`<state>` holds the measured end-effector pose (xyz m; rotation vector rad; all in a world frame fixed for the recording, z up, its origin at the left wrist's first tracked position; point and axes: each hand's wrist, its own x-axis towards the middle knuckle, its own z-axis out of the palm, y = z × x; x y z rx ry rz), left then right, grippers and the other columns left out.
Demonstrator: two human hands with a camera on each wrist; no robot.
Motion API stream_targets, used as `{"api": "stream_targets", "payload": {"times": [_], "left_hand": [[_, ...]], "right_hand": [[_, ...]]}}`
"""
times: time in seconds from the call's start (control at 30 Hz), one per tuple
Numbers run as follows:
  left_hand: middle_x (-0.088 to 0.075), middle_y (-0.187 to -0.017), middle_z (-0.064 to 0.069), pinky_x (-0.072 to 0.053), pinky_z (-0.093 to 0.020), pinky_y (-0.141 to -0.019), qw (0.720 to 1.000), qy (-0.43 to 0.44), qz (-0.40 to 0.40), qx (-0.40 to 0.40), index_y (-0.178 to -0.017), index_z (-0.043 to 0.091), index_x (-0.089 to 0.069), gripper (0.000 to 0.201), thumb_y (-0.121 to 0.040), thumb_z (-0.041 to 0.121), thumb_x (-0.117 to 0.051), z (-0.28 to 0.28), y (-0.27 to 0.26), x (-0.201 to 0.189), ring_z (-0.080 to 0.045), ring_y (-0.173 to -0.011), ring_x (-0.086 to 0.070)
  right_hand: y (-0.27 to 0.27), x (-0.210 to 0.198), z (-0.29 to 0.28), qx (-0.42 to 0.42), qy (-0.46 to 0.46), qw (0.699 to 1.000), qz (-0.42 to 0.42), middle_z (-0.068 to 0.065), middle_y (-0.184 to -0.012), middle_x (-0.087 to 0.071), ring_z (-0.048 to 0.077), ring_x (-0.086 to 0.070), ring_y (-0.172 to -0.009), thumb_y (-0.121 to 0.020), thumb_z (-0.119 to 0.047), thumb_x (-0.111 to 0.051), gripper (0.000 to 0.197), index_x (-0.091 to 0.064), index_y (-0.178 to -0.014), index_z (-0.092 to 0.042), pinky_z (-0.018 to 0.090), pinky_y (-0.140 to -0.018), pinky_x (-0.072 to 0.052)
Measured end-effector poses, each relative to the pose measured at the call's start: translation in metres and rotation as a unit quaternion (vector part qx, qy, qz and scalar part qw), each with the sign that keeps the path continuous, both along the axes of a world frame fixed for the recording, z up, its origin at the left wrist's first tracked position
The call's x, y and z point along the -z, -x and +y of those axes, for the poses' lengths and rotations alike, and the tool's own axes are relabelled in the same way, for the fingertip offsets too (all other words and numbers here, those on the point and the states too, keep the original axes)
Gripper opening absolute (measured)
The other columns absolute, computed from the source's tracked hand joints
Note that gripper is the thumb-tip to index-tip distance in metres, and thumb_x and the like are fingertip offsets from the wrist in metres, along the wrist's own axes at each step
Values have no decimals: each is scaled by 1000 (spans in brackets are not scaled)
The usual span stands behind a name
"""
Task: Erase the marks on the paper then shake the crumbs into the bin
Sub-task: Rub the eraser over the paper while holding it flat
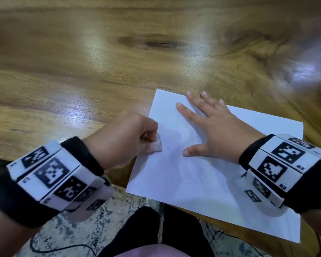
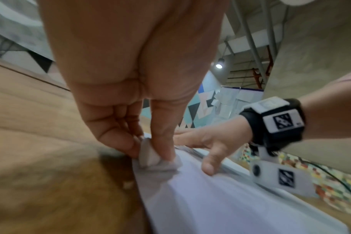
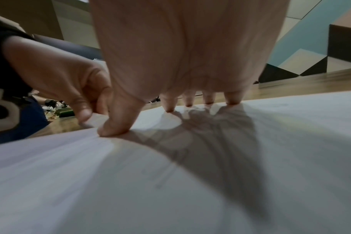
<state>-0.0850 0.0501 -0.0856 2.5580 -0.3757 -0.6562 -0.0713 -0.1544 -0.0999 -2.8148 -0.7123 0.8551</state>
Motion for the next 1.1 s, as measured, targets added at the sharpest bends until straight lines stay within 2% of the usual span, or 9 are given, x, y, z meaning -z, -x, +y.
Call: {"api": "stream_targets", "payload": {"times": [0.23, 0.33, 0.4, 0.53, 0.73, 0.8, 0.9, 0.97, 1.1], "left_hand": [[-63, -66, 1, -33, -16, -51, 997, 0, -50, -52, -75, 16, -64, 9, -72, 20, -72, -15, -29, 0, -6, -58, -47], [-64, -69, -1, -35, -20, -53, 996, -5, -69, -48, -75, 17, -65, 7, -73, 13, -70, -14, -26, 2, -11, -61, -48], [-63, -73, -1, -34, -25, -53, 996, -8, -79, -49, -76, 17, -65, 7, -74, 12, -69, -15, -24, 3, -14, -67, -50], [-58, -68, 2, -33, -22, -53, 996, -8, -74, -45, -78, 16, -65, 6, -74, 17, -70, -16, -27, 1, -14, -65, -49], [-55, -62, 5, -29, -5, -51, 993, 17, -97, -70, -76, 13, -66, 5, -73, 15, -70, -25, -29, 4, -13, -64, -47], [-52, -53, 7, -31, -6, -52, 995, 21, -94, -20, -62, 18, -61, 16, -72, 21, -71, -18, -13, 5, -10, -54, -42], [-54, -51, 1, -34, -15, -53, 999, 10, -9, 45, -52, 20, -51, 31, -69, 31, -74, -4, 9, 0, -7, -49, -43], [-56, -51, 4, -33, -14, -51, 1000, 20, -4, 17, -53, 21, -56, 27, -67, 34, -76, -3, 1, -1, -4, -49, -45], [-53, -56, 5, -33, -6, -52, 994, 22, -93, -48, -71, 14, -66, 10, -70, 21, -74, -22, -35, 0, -6, -51, -44]], "right_hand": [[1, -6, 8, -43, 38, 998, -27, -16, -152, 26, 15, 21, -142, -67, -71, -56, 113, 12, -146, -27, 46, -117, 7], [-10, -4, 9, -81, 21, 996, -35, -16, -154, 18, 11, 18, -142, -67, -64, -64, 114, 9, -147, -26, 34, -112, 15], [-21, -2, 8, -97, 5, 995, -13, -17, -154, 15, 10, 17, -142, -64, -58, -71, 117, 8, -146, -29, 30, -111, 14], [-34, 2, 5, -126, -2, 992, 28, -22, -149, 20, 9, 19, -142, -61, -52, -76, 123, 11, -145, -30, 35, -115, 8], [-34, 3, 4, -127, -4, 991, 32, -26, -134, 27, 9, 21, -141, -62, -51, -75, 123, 13, -144, -30, 32, -114, 10], [-34, 2, 4, -128, -3, 991, 33, -26, -137, 27, 9, 21, -141, -63, -50, -75, 122, 12, -145, -29, 32, -114, 9], [-33, 1, 4, -127, 2, 991, 34, -23, -144, 26, 10, 21, -141, -64, -50, -75, 121, 13, -145, -29, 33, -114, 9], [-33, 1, 4, -127, 0, 991, 33, -21, -145, 27, 10, 21, -141, -63, -50, -75, 122, 13, -145, -28, 33, -114, 9], [-32, 0, 5, -122, 2, 992, 32, -14, -153, 20, 12, 21, -142, -64, -49, -76, 121, 11, -145, -28, 35, -115, 8]]}}
